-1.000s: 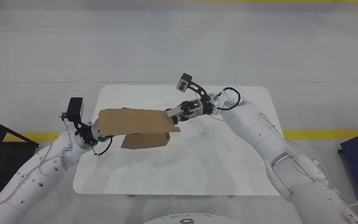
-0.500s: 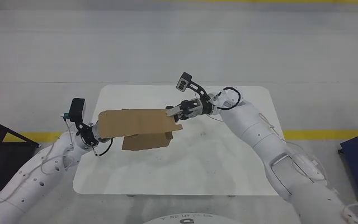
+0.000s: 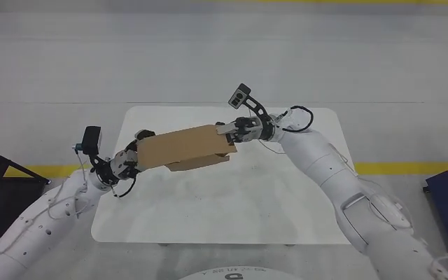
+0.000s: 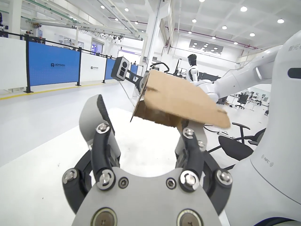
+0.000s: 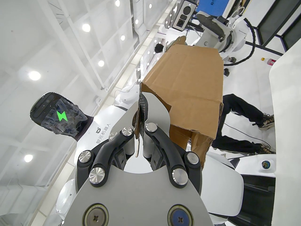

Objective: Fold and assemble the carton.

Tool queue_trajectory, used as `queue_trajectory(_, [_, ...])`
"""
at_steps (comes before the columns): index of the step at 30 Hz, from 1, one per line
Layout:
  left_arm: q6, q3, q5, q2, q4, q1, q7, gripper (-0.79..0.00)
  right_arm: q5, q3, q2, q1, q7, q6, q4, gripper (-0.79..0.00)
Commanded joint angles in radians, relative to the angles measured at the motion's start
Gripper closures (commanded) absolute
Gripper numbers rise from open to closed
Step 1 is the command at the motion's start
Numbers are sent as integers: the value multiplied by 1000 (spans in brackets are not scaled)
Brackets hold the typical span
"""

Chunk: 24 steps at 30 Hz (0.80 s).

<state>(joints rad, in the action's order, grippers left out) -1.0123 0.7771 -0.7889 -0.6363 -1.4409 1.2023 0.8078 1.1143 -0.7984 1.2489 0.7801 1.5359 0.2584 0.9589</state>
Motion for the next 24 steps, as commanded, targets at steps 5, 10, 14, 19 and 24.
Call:
queue_trajectory(5, [0,10,-53,31,28,55,-17,-785,19,-14,-8,5,0,12,-1,0])
queue_trajectory(10, [41,33,-129,46,7,80,-106,-785,19,-14,-8,5,0,12,-1,0])
queue_trajectory(14, [224,71,-284,51,-84,122,-126,-785,18,-10,-7,12,-5,-9,8,0])
queue_trajectory(19, [535,122,-569,69,-221,203,-155,-785,149,-47,-7,26,-4,-221,-3,0])
queue_trajectory(24, [859,181,-792,91,-354,332,-197,-773,206,-48,9,-15,-6,-379,-71,0])
